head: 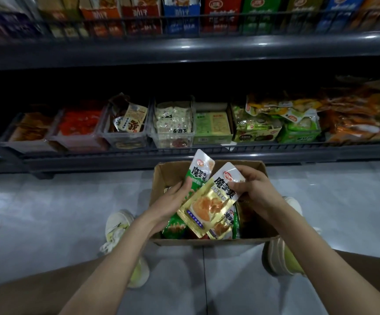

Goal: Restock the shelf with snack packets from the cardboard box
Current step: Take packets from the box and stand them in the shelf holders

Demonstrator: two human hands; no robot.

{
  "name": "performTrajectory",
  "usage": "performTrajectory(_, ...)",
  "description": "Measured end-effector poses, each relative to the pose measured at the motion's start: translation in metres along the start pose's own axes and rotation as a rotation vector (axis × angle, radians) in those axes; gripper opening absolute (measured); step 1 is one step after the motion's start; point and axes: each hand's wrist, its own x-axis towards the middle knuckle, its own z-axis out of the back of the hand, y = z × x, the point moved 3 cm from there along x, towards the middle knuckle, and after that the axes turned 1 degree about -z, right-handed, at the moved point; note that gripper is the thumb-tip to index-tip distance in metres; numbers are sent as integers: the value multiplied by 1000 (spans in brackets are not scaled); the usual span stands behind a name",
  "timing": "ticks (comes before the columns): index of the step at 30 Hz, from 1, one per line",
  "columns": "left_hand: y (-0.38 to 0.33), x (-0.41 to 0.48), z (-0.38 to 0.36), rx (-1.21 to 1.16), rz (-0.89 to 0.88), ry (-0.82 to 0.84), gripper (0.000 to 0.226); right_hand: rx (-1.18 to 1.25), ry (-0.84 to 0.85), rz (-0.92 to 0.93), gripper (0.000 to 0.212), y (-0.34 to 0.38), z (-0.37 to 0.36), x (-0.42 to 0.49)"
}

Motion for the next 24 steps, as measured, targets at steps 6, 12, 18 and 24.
performTrajectory(6, 3, 0, -6, -86, -40, 80, 51, -138, -17, 94, 26, -1, -18, 6)
performTrajectory(12, 23, 2, 13, -58, -93, -164, 49, -132, -48, 39, 31, -31, -10, 17)
performTrajectory(18, 53, 7, 33, -94, -97, -296, 52, -81, 0, -211, 34, -74, -11, 19)
performTrajectory(24, 71, 30, -4, -100, -58, -112, 47, 19, -95, -212, 30, -92, -19, 30)
